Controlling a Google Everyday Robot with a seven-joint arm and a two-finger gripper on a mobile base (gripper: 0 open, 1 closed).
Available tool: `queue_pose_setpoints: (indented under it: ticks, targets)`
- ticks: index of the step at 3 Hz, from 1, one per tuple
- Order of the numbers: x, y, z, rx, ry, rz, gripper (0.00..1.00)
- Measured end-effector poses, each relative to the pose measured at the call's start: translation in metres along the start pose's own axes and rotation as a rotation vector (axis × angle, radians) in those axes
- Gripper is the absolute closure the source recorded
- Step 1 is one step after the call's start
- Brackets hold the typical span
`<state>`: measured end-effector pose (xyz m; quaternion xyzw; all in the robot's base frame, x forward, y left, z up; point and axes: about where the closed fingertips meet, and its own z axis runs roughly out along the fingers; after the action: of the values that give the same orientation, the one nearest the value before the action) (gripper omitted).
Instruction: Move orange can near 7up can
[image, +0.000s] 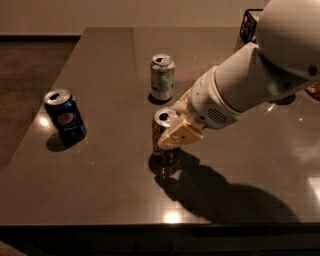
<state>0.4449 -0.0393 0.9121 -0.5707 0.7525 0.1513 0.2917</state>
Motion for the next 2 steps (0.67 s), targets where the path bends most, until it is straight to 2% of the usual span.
queue_pose_setpoints:
  ticks: [2]
  targets:
    - [-0.0142, -0.0112, -0.0127, 0.002, -0.033, 0.007, 0.89]
